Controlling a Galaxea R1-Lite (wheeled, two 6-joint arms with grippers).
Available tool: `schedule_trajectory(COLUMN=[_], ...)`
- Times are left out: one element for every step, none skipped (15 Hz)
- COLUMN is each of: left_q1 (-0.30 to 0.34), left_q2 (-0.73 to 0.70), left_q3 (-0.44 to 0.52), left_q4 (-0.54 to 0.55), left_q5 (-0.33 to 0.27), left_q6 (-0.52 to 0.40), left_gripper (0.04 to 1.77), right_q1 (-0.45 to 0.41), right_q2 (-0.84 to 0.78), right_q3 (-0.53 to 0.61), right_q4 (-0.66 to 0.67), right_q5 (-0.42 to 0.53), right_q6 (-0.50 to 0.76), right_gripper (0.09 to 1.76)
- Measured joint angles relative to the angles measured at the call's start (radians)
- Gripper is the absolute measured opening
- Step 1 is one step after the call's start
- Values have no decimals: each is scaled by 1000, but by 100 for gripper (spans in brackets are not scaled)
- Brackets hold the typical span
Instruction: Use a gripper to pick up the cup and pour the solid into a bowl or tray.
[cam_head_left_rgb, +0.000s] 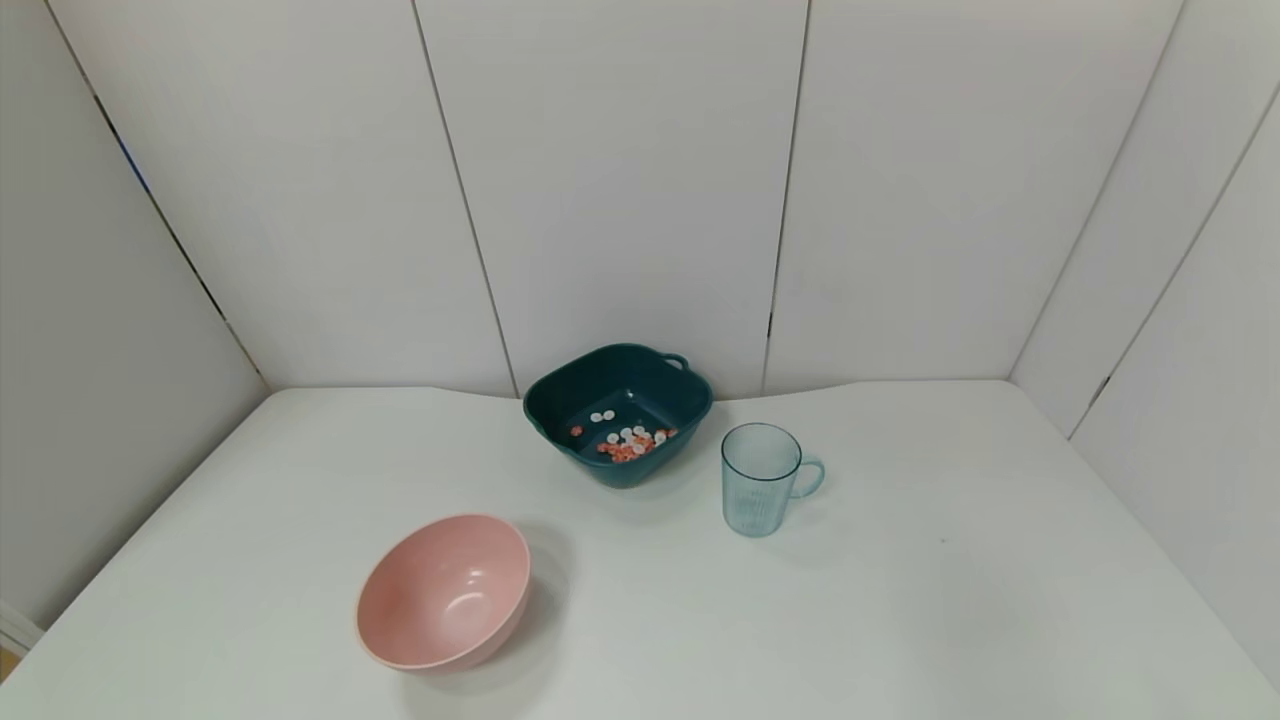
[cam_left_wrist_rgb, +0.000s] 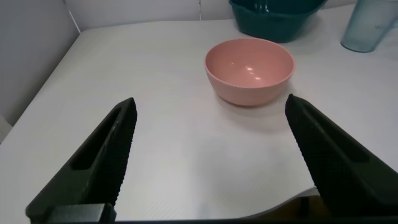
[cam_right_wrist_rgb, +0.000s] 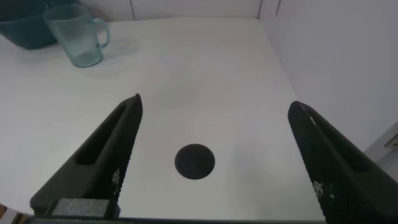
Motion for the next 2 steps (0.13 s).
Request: schedule_trajectory(left_q1=[0, 0], left_q2=[0, 0], left_q3=[0, 0], left_q4=[0, 0], left_q5=[-3, -4], left_q6=[0, 0], left_gripper=[172, 172], right_q1=[0, 0], right_q2=[0, 0], right_q3=[0, 0], right_q4=[0, 0], right_q5=[0, 0], right_q6=[0, 0], right_gripper=[170, 170])
